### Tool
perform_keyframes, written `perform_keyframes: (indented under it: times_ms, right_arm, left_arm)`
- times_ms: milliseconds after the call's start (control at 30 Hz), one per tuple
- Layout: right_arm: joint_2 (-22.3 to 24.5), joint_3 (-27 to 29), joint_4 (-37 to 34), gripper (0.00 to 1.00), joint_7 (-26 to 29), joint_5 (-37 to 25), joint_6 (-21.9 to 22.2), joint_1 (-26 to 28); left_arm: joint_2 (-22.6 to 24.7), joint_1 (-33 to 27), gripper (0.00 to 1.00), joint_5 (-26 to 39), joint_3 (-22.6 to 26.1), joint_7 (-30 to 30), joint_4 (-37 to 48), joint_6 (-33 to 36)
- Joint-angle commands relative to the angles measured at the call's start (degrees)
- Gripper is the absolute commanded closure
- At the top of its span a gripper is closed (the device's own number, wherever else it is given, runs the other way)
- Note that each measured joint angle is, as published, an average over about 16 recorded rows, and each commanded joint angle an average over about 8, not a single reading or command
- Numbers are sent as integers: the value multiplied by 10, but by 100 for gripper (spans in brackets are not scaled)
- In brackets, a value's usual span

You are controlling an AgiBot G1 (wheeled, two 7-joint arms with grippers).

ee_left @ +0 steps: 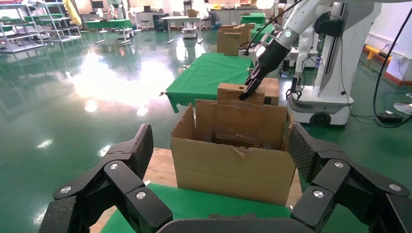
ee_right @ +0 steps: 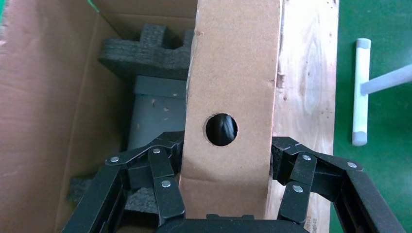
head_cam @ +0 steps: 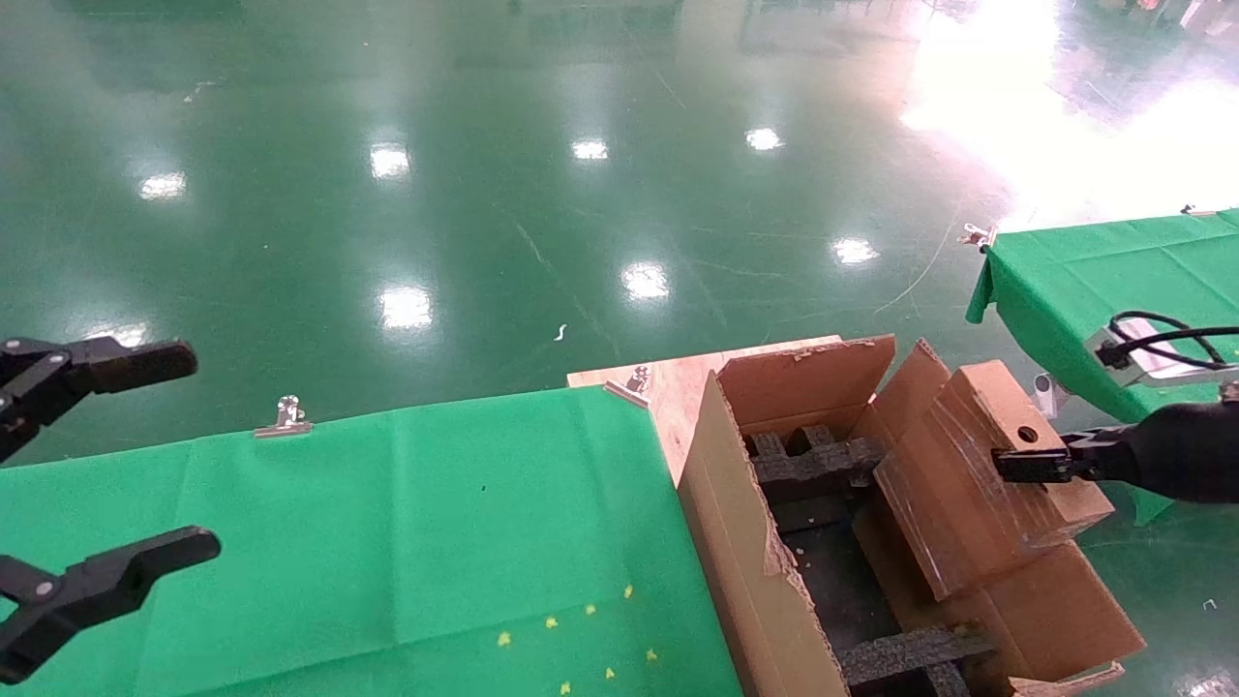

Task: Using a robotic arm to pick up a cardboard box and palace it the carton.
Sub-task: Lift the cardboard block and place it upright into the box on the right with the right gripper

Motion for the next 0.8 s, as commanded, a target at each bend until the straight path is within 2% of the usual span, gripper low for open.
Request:
perform_keyframes:
  times_ms: [33, 433, 800]
  right_arm:
    - [1, -4, 9, 100, 10, 1, 15, -9]
    - [-21, -23, 22, 100, 36, 8, 77, -54]
    - [-67, -39, -11, 100, 35, -18, 100, -71]
  left_arm:
    - [0, 0, 0, 0, 0, 0, 0, 0]
    - [0, 0, 0, 0, 0, 0, 0, 0]
    - [0, 0, 0, 0, 0, 0, 0, 0]
